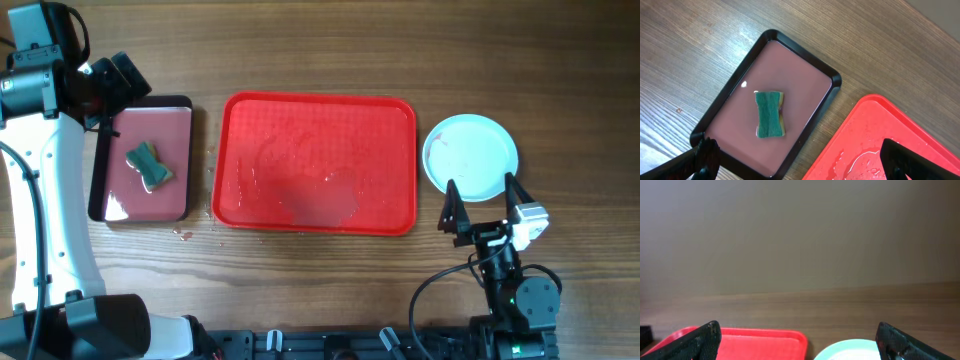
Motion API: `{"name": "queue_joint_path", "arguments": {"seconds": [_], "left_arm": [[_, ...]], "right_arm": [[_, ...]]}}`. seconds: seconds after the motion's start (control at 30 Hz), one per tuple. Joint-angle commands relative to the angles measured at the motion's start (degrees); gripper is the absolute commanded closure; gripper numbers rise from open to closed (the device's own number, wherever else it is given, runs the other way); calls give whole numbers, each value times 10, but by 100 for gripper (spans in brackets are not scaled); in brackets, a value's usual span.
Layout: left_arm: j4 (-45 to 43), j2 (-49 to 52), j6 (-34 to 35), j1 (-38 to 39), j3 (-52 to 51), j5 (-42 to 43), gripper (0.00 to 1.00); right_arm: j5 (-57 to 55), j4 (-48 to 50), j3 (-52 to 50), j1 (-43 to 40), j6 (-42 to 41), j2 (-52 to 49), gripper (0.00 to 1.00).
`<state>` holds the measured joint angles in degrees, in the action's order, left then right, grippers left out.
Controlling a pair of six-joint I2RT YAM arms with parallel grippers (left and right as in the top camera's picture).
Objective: Clean dirty plates on tray and stack at the side
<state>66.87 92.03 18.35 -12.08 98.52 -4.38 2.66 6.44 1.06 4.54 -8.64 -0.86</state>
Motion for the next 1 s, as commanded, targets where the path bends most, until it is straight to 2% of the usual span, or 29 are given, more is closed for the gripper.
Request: {"name": "queue_joint_path", "arguments": {"seconds": [0.0, 0.33, 0.43, 0.47, 0.53, 0.6, 0.67, 0.7, 0.77, 0.87, 0.97], "left_arm": [[-1, 3, 3, 2, 0, 3, 0], [0, -7, 3, 3, 0, 2, 0], [-5, -84, -4, 43, 0, -5, 0], [-9, -133, -18, 84, 0, -63, 0], [-20, -200, -18, 139, -4, -115, 0], [-57, -273, -13, 174, -33, -115, 0], [-108, -367, -12, 182, -110, -79, 0], [-169, -439, -12, 182, -203, -70, 0], [-250, -508, -12, 182, -324, -70, 0], [-440, -621, -12, 182, -544, -65, 0], [-580, -741, 0, 181, -734, -55, 0]], "right_arm": [[-27, -65, -7, 2, 11, 6, 0], [-26, -61, -7, 2, 10, -5, 0], [-26, -61, -7, 2, 10, -5, 0], [-26, -61, -7, 2, 10, -5, 0], [-26, -61, -7, 2, 10, -5, 0], [-26, -61, -7, 2, 10, -5, 0], [-26, -61, -7, 2, 10, -5, 0], [-26, -61, -7, 2, 10, -5, 0], [-26, -61, -7, 2, 10, -5, 0], [-26, -61, -7, 2, 10, -5, 0], [-26, -61, -7, 2, 10, -5, 0]]}}
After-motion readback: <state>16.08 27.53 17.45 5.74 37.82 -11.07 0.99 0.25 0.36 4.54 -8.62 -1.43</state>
